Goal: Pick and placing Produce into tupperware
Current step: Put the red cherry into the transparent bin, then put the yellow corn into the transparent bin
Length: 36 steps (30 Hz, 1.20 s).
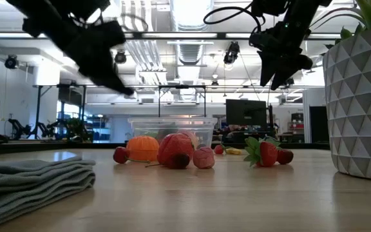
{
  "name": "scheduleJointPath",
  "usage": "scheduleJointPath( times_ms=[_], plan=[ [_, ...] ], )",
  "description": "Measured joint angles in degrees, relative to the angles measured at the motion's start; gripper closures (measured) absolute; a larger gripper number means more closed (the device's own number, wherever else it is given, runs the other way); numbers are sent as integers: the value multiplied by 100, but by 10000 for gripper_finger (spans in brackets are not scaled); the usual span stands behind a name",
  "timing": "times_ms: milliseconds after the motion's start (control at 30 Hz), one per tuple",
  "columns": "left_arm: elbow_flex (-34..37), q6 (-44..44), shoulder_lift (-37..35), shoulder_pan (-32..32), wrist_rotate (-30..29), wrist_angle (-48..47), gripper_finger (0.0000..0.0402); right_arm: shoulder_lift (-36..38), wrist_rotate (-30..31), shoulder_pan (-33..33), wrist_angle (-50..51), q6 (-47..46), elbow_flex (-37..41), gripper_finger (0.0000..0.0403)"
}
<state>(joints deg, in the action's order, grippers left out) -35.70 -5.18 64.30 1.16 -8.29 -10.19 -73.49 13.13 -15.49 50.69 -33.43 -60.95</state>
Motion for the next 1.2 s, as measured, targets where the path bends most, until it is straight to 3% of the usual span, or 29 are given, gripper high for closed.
scheduleJointPath(
  times_ms=[133,333,500,700,833,967,1100,1200],
  plan=[
    [-251,8,-137,260,-171,258,357,0,1,0,-1,91,0,207],
    [-813,259,675,531,-116,212,340,-35,34,-4,-10,111,4,207],
    [-1277,218,1442,564,-103,201,291,-48,35,-2,4,95,11,207],
    [-1721,-198,1894,562,-102,-596,212,-48,34,-4,-9,43,22,207],
    [-1986,-195,1827,562,-132,-1412,177,-52,-257,-4,-74,142,22,207],
    [-2013,-201,1440,562,-136,-1724,167,-172,-593,0,-241,1171,39,207],
    [-1934,-339,969,562,-187,-1745,166,-628,-535,-87,-293,2198,97,207],
    [-1866,-626,674,562,-390,-1914,166,-1140,-604,-165,-356,2246,90,207]
  ],
)
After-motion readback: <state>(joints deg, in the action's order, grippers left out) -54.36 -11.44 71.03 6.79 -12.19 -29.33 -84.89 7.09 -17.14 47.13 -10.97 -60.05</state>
